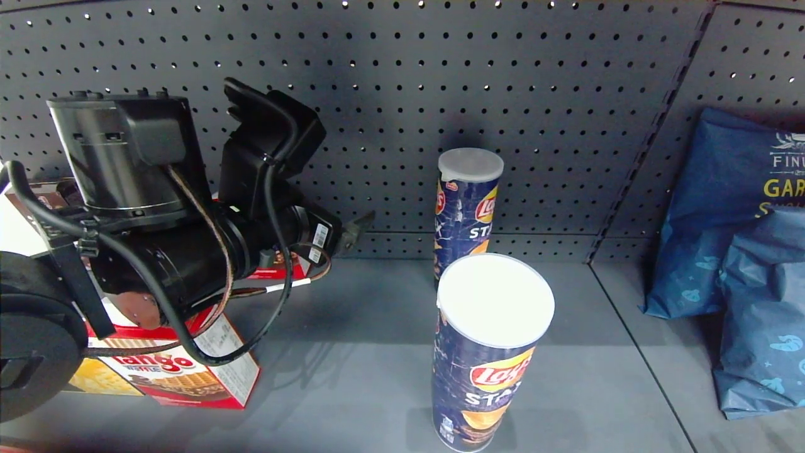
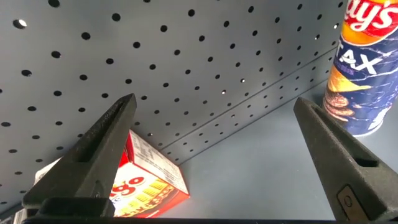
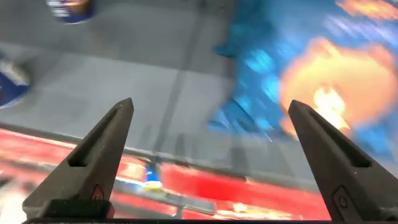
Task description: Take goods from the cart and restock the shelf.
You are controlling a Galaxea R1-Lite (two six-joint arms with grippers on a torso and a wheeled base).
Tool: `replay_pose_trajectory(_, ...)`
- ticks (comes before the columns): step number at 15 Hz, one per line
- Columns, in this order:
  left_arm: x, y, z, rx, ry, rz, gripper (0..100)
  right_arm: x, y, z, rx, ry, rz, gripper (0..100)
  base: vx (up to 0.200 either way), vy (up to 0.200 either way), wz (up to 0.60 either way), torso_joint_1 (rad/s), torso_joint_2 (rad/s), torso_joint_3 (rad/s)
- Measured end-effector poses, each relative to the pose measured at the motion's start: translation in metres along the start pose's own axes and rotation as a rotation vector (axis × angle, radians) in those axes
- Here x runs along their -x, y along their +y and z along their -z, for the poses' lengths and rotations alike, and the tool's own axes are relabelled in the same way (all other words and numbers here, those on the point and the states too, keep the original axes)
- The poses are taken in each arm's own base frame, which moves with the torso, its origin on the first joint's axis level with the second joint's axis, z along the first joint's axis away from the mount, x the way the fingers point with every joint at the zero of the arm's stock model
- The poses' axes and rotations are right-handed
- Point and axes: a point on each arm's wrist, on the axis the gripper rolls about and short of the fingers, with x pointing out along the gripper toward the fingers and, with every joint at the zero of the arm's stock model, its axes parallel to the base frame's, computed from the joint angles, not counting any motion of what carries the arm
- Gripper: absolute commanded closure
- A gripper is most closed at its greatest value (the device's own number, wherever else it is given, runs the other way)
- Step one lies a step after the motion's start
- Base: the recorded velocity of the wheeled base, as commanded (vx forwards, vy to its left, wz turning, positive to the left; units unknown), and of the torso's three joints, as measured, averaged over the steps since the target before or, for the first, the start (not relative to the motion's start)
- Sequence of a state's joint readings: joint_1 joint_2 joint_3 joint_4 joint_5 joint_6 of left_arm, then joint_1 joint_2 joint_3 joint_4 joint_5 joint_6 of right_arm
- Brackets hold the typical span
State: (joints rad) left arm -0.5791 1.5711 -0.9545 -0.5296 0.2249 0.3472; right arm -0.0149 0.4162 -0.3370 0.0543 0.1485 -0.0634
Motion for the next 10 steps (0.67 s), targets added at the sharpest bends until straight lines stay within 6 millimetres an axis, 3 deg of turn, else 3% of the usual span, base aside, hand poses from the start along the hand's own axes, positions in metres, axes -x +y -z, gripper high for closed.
replay_pose_trajectory(5,0.006,0.002,-0.002,0.002,-0.007,-0.002,0,0.009,0.006,0.078,-0.059,-0.004,0.176,0,0.0,0.0,0.0,0.0,0.0,0.0)
replay_pose_trajectory(7,0.009,0.003,-0.003,0.002,-0.015,-0.001,0,0.009,0.006,0.09,-0.074,-0.014,0.178,0,0.0,0.0,0.0,0.0,0.0,0.0)
replay_pose_trajectory(10,0.018,0.005,-0.006,-0.001,-0.013,0.006,0,0.01,0.007,0.093,-0.072,-0.033,0.171,0,0.0,0.0,0.0,0.0,0.0,0.0)
